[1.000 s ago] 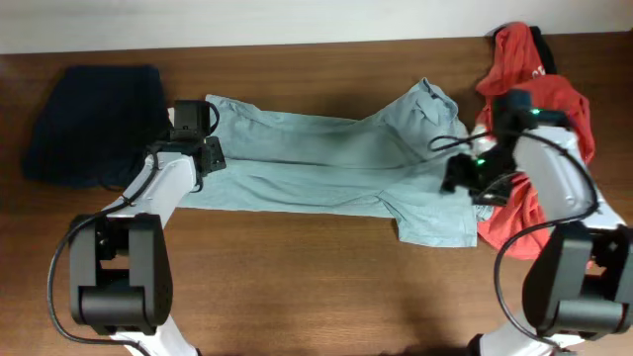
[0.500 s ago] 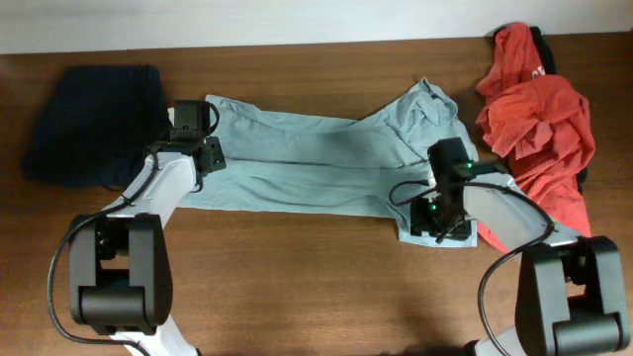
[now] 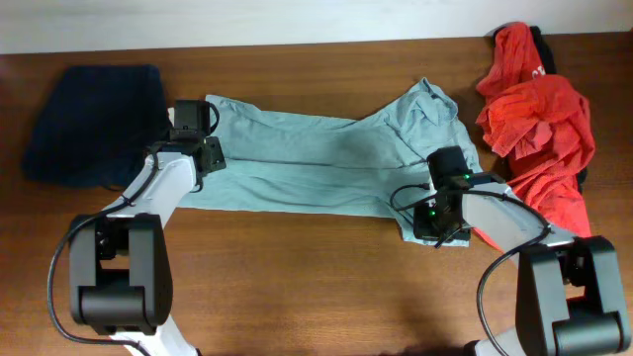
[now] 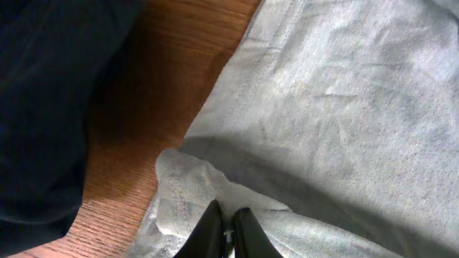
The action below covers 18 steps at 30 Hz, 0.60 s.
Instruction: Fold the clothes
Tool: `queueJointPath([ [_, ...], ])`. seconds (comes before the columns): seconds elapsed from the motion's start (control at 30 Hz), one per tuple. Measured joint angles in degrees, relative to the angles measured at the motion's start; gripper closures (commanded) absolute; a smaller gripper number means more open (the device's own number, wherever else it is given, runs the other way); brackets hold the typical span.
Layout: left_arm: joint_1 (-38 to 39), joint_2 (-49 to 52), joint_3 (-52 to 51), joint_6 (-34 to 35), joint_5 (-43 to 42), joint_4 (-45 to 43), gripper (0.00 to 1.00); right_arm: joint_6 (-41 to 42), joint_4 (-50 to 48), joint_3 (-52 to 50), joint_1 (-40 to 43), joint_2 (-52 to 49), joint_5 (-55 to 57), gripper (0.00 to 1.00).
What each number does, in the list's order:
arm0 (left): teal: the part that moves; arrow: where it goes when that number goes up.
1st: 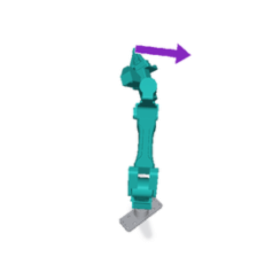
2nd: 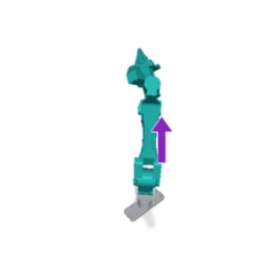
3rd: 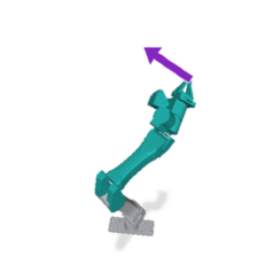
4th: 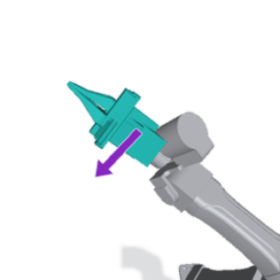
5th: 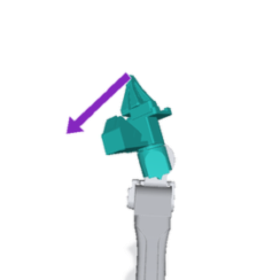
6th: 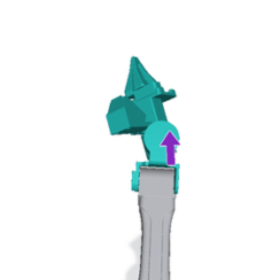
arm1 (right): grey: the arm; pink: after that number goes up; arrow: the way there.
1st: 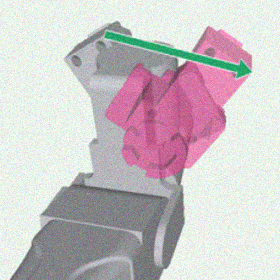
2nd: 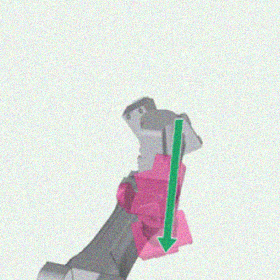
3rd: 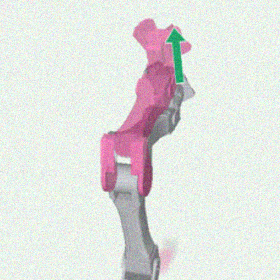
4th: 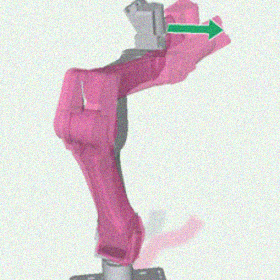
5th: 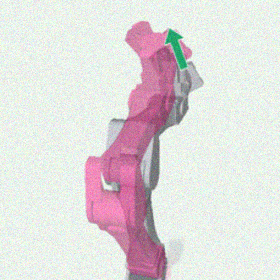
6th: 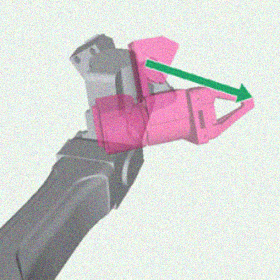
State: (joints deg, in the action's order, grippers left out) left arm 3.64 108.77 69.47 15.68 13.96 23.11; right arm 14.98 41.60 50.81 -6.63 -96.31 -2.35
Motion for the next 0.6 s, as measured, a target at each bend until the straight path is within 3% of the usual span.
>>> queueJointPath([
  [0.6,0.0,0.0,0.0,0.0,0.0,0.3,0.92,-0.7,2.5,12.1,0.0,1.0,3.5,0.96],
])
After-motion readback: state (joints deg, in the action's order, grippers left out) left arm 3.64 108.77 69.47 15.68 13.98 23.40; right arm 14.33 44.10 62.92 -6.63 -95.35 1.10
